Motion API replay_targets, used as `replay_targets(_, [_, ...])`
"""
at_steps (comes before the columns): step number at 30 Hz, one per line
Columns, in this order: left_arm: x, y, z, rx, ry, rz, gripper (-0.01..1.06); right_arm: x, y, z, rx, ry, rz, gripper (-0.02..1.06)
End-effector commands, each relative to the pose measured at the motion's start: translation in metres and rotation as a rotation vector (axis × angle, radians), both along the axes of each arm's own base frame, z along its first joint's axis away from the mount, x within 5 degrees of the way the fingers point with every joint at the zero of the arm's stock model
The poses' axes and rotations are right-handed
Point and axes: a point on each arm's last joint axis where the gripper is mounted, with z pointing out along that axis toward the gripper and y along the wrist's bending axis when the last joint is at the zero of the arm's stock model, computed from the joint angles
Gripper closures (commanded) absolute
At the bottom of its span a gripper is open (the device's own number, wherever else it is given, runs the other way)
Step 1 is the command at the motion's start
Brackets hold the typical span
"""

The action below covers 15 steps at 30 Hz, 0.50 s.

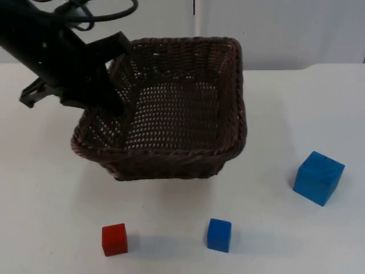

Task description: Pick up the basket with the left hand and place the largest block into the basket with the right hand.

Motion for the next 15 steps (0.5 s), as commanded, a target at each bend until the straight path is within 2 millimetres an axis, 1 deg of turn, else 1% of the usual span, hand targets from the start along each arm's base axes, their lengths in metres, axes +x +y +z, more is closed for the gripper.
replay_targets(1, [-0.008, 0.002, 0.01, -0.004, 0.005, -0.012, 1.05, -0.001, 0.0, 0.0, -0.004, -0.006, -0.005, -0.01])
replay_targets(2, [-0.012, 0.005, 0.013, 0.009, -0.004, -0.013, 1.05, -0.001, 0.0, 0.0, -0.004, -0.006, -0.005, -0.01])
replay_targets(3, [-0.021, 0.007, 0.015, 0.015, -0.015, -0.005, 1.05, -0.001, 0.0, 0.0, -0.004, -0.006, -0.005, -0.01])
replay_targets(4, [-0.021, 0.007, 0.015, 0.015, -0.015, -0.005, 1.05, -0.001, 0.0, 0.0, -0.004, -0.006, -0.005, -0.01])
replay_targets(8, [-0.046, 0.012, 0.017, 0.03, -0.019, 0.012, 1.05, -0.001, 0.0, 0.0, -0.004, -0.006, -0.005, -0.01])
replay_targets(9, [-0.046, 0.012, 0.017, 0.03, -0.019, 0.012, 1.05, -0.001, 0.0, 0.0, -0.004, -0.006, -0.005, -0.01])
replay_targets(11, [-0.057, 0.013, 0.019, 0.032, -0.019, 0.011, 1.05, -0.001, 0.0, 0.0, -0.004, -0.006, -0.005, -0.01])
replay_targets(13, [-0.067, 0.015, 0.017, 0.046, -0.014, 0.009, 1.05, -0.001, 0.0, 0.0, -0.004, -0.006, -0.005, -0.01])
replay_targets(15, [-0.07, 0.017, 0.017, 0.056, -0.018, 0.006, 1.05, -0.001, 0.0, 0.0, -0.004, -0.006, -0.005, -0.01])
